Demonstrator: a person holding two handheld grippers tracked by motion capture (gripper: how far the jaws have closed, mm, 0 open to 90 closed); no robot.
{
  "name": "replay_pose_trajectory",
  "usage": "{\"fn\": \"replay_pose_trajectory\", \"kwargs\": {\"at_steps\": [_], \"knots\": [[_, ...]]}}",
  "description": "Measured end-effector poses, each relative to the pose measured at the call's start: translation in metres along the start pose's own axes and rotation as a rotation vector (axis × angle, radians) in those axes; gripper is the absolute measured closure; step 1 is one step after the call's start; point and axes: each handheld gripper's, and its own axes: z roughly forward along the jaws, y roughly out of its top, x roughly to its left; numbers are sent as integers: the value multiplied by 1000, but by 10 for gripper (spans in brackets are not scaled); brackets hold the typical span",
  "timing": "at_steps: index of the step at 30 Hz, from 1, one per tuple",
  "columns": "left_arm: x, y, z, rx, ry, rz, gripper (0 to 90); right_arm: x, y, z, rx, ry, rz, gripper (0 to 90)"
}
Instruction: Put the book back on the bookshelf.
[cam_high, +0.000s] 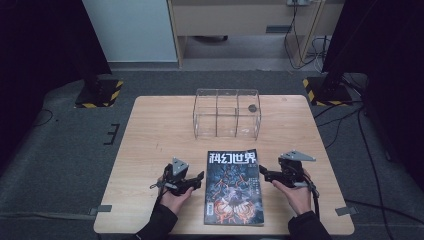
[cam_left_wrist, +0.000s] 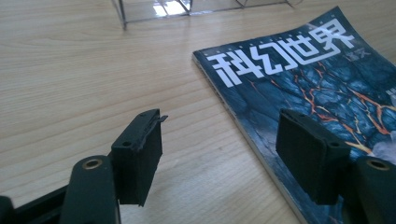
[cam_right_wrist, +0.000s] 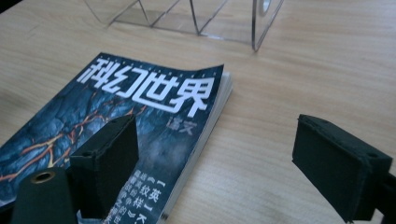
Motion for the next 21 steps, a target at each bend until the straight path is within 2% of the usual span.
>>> {"fn": "replay_pose_trajectory", "kwargs": {"at_steps": [6, 11, 17, 21], "knots": [[-11, -2, 8, 29, -31, 22, 337, 5, -8, 7, 29, 8, -11, 170], [-15, -5, 12, 47, -51, 36, 356, 11, -15, 15, 60, 18, -21, 190], [-18, -6, 16, 57, -59, 46, 366, 17, -19, 23, 79, 38, -36, 210], [-22, -7, 18, 72, -66, 57, 370, 20, -22, 28, 100, 55, -26, 228]]}}
